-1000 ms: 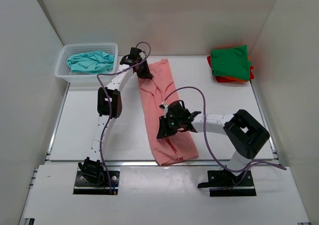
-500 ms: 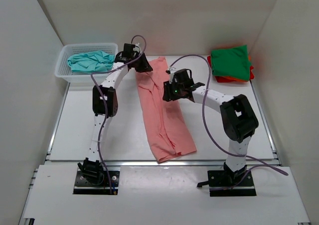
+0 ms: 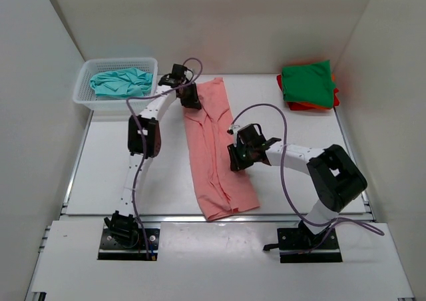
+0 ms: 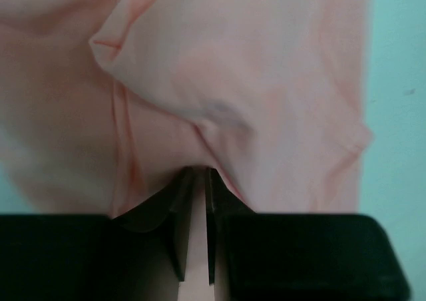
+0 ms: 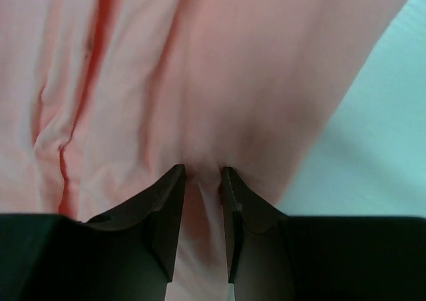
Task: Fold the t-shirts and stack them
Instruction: Rotate the tshirt 90 degrees
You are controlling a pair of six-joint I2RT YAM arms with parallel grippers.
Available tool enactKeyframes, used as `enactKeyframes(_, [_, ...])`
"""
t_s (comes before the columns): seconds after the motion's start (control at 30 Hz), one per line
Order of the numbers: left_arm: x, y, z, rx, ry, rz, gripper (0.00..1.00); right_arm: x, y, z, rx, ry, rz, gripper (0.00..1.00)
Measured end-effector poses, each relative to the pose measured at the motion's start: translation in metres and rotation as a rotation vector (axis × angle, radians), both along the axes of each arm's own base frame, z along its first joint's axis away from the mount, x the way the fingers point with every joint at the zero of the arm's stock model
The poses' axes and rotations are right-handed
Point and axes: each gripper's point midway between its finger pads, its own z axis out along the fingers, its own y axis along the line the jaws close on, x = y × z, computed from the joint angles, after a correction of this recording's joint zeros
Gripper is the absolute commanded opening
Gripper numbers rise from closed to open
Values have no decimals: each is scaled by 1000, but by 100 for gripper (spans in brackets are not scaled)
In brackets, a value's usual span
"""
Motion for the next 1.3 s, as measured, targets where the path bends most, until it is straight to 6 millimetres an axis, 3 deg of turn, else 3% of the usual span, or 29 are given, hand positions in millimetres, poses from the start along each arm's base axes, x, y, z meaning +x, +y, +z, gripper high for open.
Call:
enactKeyframes(0.03, [0,-3,-23,14,33,-5,21,-7,3,-1,17,3,10,24])
enactKeyframes(0.07, [3,-13,-27,-39,43,-24,20,-12,8,-1,34,8,21,25])
enactKeyframes(0.3, [4,-28,-28,-87,47,-18,18,-26,53,0,170,30,74,25])
enactKeyframes(0.43, [10,-25,-24,-115,45,7,19,-15,68,1,231,70,71,26])
enactKeyframes(0.53, [19,-30,-18,-183,28,9,22,9,69,2,248,83,56,29])
enactKeyframes(0.67, [34,-33,10,-333,-7,7,25,46,59,7,190,33,35,31])
enactKeyframes(0.77, [35,-36,55,-430,-40,-20,29,51,44,13,122,-6,15,33])
enactKeyframes(0.83, [27,-32,92,-439,-67,-44,31,43,37,27,95,-42,5,38])
enactKeyframes(0.93, [-26,-24,143,-351,-71,-80,32,16,31,57,121,-111,-18,37])
enactKeyframes(0.97, [-55,-24,153,-317,-62,-90,32,2,27,66,147,-120,-33,35])
enactKeyframes(1.0, [-91,-24,164,-286,-74,-108,31,-9,23,73,177,-125,-53,35])
enactKeyframes(1.07, [-178,-29,166,-264,-68,-160,30,-27,5,75,223,-127,-127,34])
enactKeyframes(1.1, [-225,-32,156,-263,-53,-204,30,-37,-4,70,229,-120,-162,35])
enactKeyframes(1.17, [-297,-30,125,-236,3,-256,32,-55,-25,51,215,-85,-233,33])
enactKeyframes(1.23, [-345,-17,75,-176,76,-256,32,-72,-42,33,197,-45,-285,33])
enactKeyframes(1.3, [-376,0,27,-115,163,-214,32,-82,-53,23,203,-21,-330,32])
